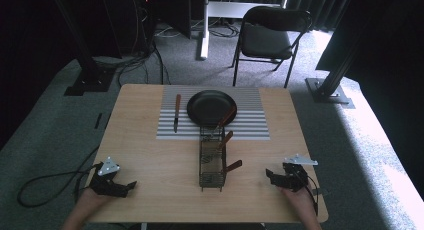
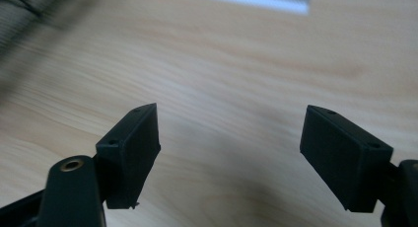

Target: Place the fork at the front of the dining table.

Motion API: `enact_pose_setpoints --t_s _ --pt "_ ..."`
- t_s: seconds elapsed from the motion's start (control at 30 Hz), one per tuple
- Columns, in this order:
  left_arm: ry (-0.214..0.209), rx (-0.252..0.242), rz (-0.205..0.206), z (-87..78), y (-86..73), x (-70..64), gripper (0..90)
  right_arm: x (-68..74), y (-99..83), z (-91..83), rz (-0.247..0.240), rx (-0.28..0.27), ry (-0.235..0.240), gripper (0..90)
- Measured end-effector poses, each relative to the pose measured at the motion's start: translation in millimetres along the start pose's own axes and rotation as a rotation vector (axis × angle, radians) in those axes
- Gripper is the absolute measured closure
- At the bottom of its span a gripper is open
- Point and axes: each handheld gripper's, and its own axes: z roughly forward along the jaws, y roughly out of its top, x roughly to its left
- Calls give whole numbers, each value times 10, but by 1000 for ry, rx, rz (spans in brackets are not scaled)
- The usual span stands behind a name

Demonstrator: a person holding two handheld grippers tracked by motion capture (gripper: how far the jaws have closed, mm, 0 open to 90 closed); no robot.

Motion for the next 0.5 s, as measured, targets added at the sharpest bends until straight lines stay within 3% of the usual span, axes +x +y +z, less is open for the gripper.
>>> enact_pose_setpoints --t_s 0.3,0.5 --pt "0 0 1 0 0 1 0 251 394 -207 -27 -74 108 235" --pt "0 0 1 0 0 1 0 400 646 -308 -69 -105 142 236"
